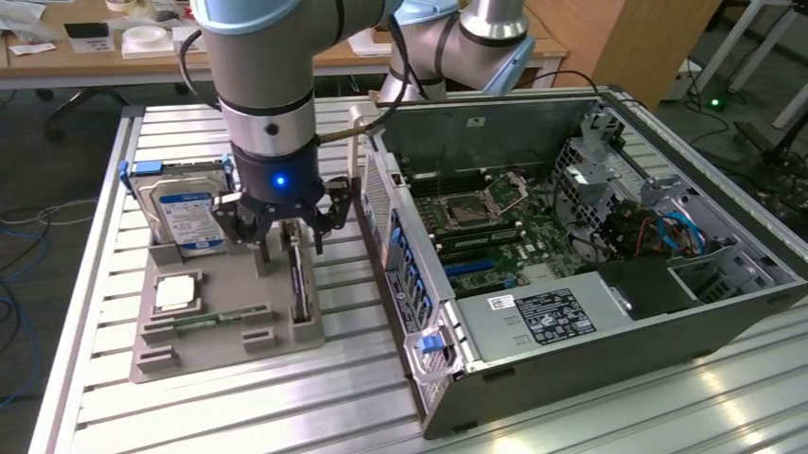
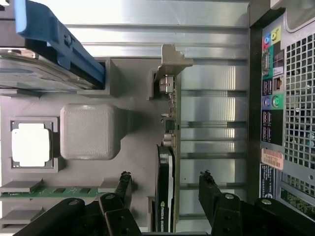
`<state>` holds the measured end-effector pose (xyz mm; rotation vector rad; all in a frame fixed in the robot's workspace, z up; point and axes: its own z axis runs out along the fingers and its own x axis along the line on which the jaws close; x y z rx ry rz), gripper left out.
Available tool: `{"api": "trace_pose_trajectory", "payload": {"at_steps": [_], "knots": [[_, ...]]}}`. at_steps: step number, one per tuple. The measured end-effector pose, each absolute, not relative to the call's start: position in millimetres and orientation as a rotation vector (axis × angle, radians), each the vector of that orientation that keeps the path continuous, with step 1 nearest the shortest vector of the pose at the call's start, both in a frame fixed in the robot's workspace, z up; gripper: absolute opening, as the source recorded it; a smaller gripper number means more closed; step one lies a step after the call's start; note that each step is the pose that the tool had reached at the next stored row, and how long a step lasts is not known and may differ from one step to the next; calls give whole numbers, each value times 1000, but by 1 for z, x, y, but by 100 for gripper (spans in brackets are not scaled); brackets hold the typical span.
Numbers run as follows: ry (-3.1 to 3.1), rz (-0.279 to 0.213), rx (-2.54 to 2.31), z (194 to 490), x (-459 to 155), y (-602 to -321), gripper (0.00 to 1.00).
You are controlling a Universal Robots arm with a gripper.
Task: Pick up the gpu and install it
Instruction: 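Pick up the gpu and move the gpu toward the slot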
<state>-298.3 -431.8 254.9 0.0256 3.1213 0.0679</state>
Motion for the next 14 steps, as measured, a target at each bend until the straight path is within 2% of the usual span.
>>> {"api": "trace_pose_trajectory", "payload": {"at_steps": [14], "knots": [[3121, 66, 43, 229, -298, -432, 66]]}}
